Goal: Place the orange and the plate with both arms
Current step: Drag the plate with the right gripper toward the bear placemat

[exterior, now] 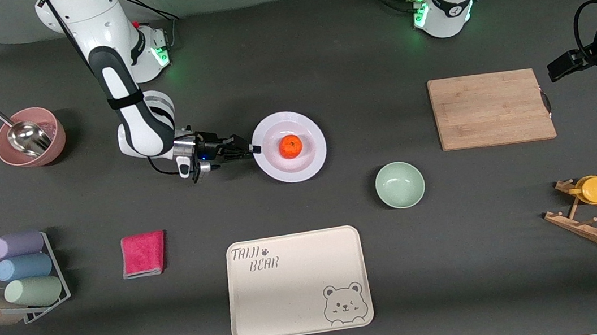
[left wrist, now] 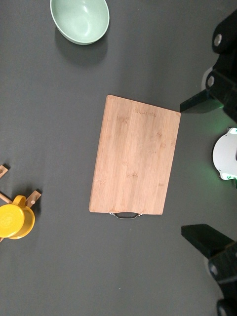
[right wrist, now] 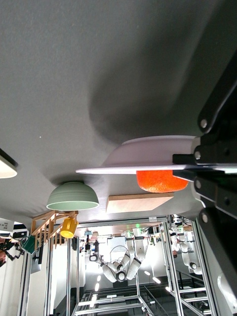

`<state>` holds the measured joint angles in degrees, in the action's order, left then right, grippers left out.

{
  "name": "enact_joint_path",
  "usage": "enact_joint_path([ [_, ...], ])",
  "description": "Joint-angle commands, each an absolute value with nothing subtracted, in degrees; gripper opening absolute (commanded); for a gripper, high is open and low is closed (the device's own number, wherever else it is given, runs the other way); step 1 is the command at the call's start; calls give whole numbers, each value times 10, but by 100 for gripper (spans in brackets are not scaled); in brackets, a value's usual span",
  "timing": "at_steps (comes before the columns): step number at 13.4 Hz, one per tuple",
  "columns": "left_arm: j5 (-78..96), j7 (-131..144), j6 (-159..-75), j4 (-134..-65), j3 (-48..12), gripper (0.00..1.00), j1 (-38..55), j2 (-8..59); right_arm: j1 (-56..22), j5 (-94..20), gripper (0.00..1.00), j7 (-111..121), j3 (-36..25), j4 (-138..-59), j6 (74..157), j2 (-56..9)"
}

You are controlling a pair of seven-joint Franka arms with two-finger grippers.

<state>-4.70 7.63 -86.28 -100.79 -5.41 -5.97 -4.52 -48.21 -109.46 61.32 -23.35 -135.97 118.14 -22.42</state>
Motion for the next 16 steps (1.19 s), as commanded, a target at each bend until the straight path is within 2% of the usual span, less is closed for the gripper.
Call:
enact_joint_path([
  [1,-38,64,-867,-1023,-53,100,-58,-60,-482,-1108,0,592,-237,-1348,1181,-207],
  [4,-38,64,-867,-1023,-53,100,-57,-59,-482,-1107,0,551,-257,-1300,1180,-212],
  [8,-38,64,-865,-1023,-53,100,-55,-57,-452,-1107,0,499,-256,-1179,1180,-272],
  [12,-38,64,-865,-1023,-53,100,-55,-57,-381,-1110,0,426,-255,-1011,1103,-379],
  [16,-38,64,-865,-1023,-53,100,-54,-57,-333,-1111,0,376,-252,-835,1096,-504],
])
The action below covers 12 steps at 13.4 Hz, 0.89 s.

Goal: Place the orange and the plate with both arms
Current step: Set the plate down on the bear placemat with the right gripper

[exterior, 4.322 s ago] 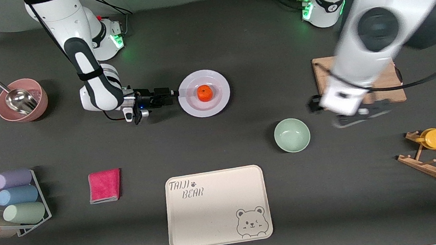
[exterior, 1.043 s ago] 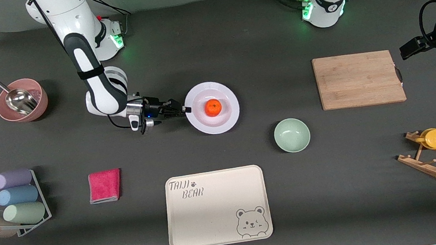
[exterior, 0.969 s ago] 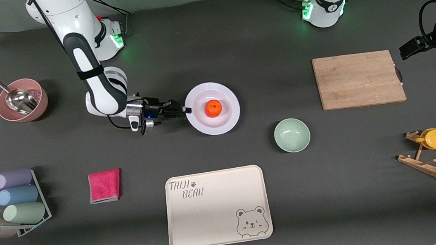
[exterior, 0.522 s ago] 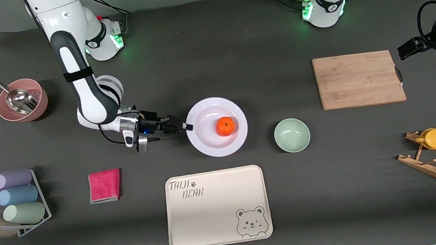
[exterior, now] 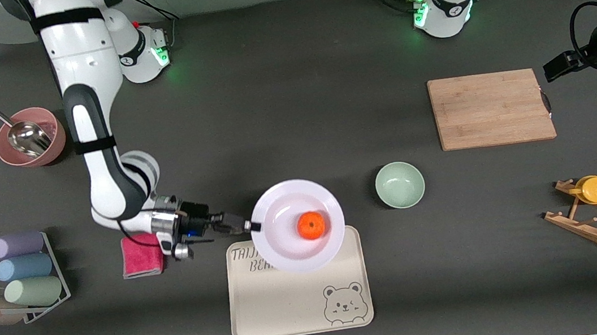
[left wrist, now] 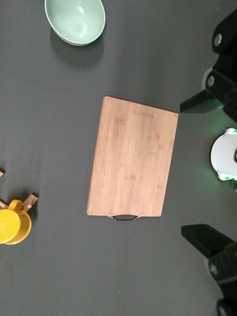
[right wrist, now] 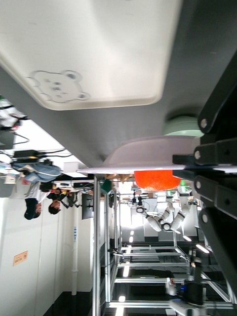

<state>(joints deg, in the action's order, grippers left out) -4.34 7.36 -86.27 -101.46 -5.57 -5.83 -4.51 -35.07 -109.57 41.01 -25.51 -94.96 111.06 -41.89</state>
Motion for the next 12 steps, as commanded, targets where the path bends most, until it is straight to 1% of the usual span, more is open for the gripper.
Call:
enact_joint_path([
  [1,-38,64,-865,-1023,-53,100,-54,-57,-326,-1112,0,371,-252,-791,1097,-541],
  [4,-39,64,-865,-1023,-53,100,-54,-57,-292,-1110,0,332,-251,-688,1098,-623],
  [6,-38,64,-865,-1023,-53,100,-54,-55,-282,-1109,0,327,-251,-656,1100,-650],
  [12,-38,64,-865,-1023,-53,100,-52,-55,-284,-1106,0,336,-252,-649,1107,-665],
])
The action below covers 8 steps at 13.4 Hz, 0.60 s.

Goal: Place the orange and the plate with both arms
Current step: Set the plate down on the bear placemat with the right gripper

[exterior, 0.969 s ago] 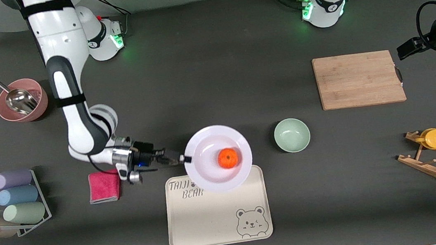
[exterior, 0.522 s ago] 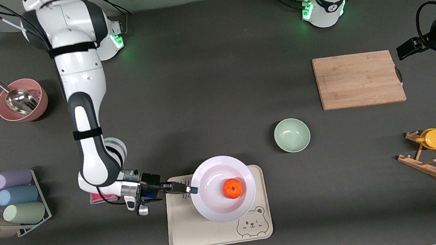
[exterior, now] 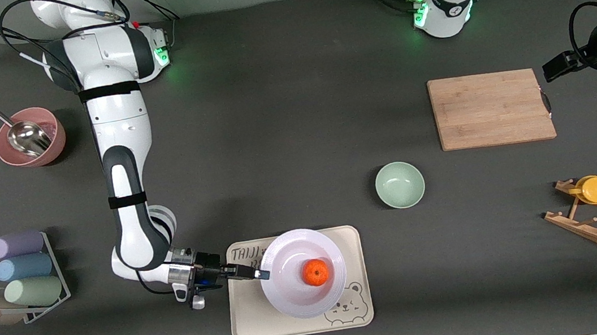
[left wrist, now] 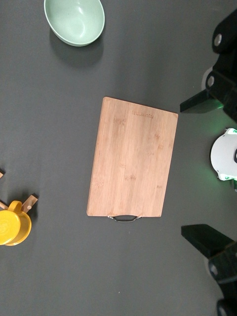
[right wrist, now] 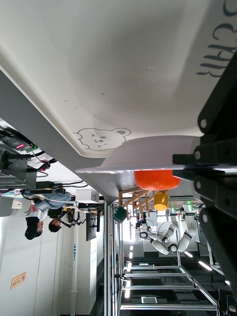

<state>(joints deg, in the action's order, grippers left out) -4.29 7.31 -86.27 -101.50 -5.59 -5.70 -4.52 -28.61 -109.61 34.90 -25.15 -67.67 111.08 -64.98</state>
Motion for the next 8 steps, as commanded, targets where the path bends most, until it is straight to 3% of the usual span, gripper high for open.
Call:
enact_joint_path([
  [1,-38,64,-865,-1023,-53,100,-51,-55,-284,-1106,0,336,-252,-648,1108,-667],
  [8,-38,64,-865,-1023,-53,100,-48,-54,-287,-1056,0,334,-252,-640,1119,-678],
])
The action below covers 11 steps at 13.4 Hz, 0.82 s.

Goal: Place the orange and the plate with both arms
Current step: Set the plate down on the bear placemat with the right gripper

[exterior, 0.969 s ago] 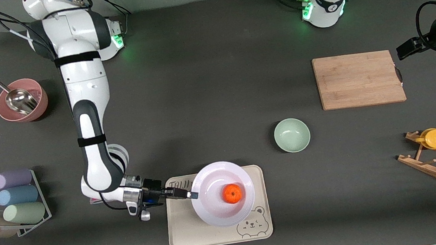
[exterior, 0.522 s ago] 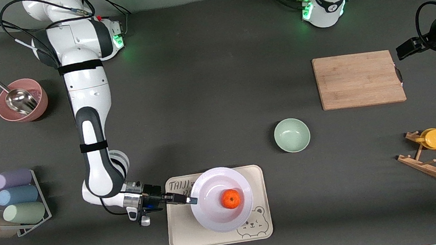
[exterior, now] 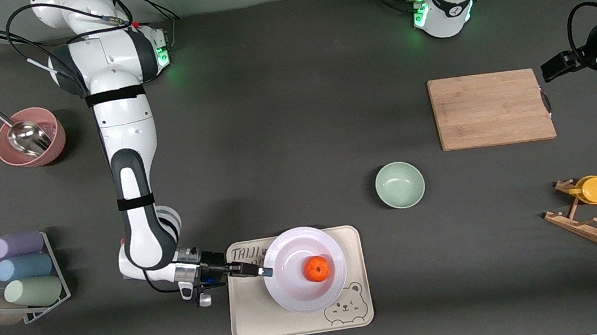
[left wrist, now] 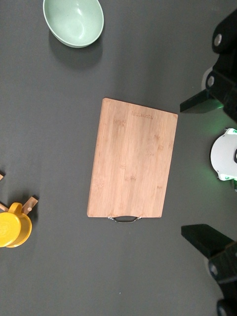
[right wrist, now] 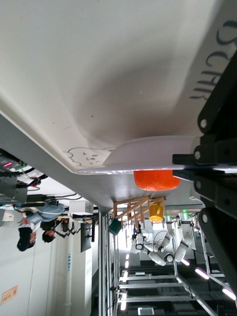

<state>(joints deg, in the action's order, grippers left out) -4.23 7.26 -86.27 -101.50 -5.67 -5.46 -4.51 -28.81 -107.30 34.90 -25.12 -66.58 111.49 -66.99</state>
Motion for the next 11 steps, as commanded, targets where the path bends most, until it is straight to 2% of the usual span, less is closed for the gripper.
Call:
enact_joint_path([
  [1,-38,64,-865,-1023,-53,100,-47,-54,-287,-1056,0,337,-252,-640,1120,-678],
  [5,-39,64,-865,-1023,-53,100,-48,-54,-287,-1051,0,337,-252,-636,1130,-678],
  [7,-38,64,-864,-1023,-53,100,-48,-54,-283,-1010,2,336,-253,-628,1130,-677],
  [9,-38,64,-864,-1024,-53,100,-48,-54,-280,-986,12,334,-253,-618,1130,-677],
  [10,-38,64,-864,-1024,-53,100,-47,-54,-279,-985,29,335,-253,-618,1132,-677],
  [11,-38,64,-864,-1024,-53,100,-47,-54,-280,-984,37,340,-253,-618,1136,-677],
])
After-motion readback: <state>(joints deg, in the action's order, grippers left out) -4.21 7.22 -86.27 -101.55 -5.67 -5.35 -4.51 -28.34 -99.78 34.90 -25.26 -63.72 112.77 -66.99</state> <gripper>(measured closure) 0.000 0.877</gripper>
